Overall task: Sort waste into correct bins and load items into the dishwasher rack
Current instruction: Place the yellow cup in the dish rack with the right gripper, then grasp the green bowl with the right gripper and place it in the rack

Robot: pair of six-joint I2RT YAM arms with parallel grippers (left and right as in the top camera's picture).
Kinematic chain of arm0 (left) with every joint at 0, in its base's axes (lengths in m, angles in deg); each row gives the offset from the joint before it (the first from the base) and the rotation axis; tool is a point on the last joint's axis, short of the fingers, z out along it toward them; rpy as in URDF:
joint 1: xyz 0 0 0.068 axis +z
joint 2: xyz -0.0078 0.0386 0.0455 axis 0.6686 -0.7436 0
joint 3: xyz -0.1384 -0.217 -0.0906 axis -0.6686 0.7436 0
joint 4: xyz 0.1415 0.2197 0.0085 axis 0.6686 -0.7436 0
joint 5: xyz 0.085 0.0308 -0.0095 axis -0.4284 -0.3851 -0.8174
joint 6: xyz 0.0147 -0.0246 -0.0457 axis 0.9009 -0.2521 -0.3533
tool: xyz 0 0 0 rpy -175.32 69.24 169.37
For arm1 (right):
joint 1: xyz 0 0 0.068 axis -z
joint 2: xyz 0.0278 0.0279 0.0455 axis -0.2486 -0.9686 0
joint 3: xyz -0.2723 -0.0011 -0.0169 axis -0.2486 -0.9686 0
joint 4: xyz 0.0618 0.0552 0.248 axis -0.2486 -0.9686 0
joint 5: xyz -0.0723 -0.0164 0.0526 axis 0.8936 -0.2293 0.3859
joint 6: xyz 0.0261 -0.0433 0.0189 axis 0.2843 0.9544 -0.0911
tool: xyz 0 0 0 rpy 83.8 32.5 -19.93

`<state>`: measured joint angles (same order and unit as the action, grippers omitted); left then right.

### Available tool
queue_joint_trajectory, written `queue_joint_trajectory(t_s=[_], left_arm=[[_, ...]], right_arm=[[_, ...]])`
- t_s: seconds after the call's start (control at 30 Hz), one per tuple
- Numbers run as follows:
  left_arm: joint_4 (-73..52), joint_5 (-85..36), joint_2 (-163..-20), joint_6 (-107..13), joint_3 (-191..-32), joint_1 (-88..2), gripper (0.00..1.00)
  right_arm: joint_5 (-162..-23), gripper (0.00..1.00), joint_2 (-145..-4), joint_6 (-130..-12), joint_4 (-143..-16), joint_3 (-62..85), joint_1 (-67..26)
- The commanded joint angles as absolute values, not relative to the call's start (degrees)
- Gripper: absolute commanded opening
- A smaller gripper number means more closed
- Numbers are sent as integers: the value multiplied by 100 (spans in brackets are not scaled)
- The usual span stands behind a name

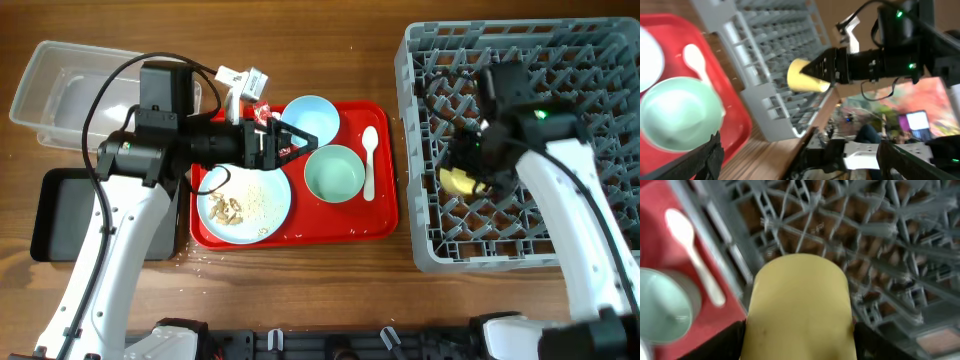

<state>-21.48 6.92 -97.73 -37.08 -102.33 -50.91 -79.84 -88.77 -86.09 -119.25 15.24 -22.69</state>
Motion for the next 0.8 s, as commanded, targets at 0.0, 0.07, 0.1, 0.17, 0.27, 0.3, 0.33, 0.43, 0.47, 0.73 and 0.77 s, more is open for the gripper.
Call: queue_joint_trajectory(t_s=[0.0, 0.07, 0.1, 0.17, 0.27, 0.3, 0.33, 0.43, 0.47, 0.73, 0.77], left_arm=[[-2284, -355, -9666, -3676, -10251, -5375, 98], [-2371, -1047, -9666, -3678, -10251, -5672, 98], [-2421, -1478, -9666, -3682, -10251, -5856, 98], [-2478, -2324, -9668, -3748, -10251, -6162, 97], [-2561, -3699, -9701, -3986, -10251, -6597, 95], [-2570, -4131, -9703, -4242, -10251, -6673, 95], [-2570, -4426, -9703, -4465, -10251, -6697, 95], [-2579, -5128, -9653, -5317, -10253, -6533, 99], [-2585, -5189, -9592, -5549, -10255, -6358, 100], [-3252, -5187, -8694, -5763, -10419, -4112, 100], [-3372, -5185, -8610, -5761, -10419, -3816, 100]], right_arm=[[-7977, 84, -9336, -8539, -11641, 1522, -2262], [-8074, 90, -9379, -8539, -11593, 1524, -2262], [-8074, 91, -9320, -8539, -11586, 1574, -2262], [-8170, 90, -9145, -8532, -11551, 1699, -2262], [-9857, 84, -8693, -7417, -10989, 1751, -2376], [-10366, 78, -8590, -7092, -10788, 1751, -2488], [-10659, 78, -8516, -6937, -10631, 1751, -2651], [-10456, 77, -8514, -6963, -10342, 1734, -3401], [-10080, 77, -8608, -7205, -10270, 1701, -3753], [-7951, 74, -10472, -8858, -10211, 1627, -4525], [-8399, 70, -10769, -8484, -10034, 1627, -4450]])
